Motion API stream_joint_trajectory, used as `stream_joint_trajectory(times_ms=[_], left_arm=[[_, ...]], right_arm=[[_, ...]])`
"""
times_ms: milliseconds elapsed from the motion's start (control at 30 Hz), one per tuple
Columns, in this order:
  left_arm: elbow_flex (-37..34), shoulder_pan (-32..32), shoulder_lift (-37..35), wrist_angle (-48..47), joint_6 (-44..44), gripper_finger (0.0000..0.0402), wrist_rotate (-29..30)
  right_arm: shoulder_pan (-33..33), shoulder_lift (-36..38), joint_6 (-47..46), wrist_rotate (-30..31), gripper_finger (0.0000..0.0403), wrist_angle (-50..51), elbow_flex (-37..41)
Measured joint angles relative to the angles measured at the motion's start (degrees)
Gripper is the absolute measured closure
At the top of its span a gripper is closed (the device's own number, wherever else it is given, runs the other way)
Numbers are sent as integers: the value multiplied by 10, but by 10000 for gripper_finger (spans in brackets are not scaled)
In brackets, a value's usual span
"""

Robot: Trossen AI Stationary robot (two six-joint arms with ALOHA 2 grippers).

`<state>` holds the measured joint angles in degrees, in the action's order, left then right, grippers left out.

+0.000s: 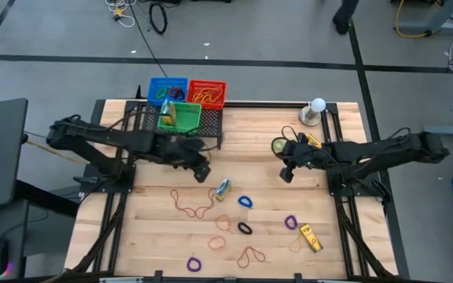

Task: Pick & Place Office Desk Supplies
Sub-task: Put the crayon box into the green bin

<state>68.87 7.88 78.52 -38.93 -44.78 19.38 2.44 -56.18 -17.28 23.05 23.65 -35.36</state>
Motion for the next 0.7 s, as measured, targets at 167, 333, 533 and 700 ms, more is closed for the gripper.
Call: stream_joint_trajectory(times_ms=[167,333,533,700], left_arm=[[98,-1,84,-84,-45,252,-18],[180,-1,153,-141,-72,203,-47],[240,-4,221,-161,-109,157,-94],[253,-5,266,-165,-153,151,-117]], right_arm=[[0,6,2,16,391,-8,2],[0,6,19,16,391,-12,2],[0,6,41,18,391,-12,2],[0,6,45,18,391,-14,2]])
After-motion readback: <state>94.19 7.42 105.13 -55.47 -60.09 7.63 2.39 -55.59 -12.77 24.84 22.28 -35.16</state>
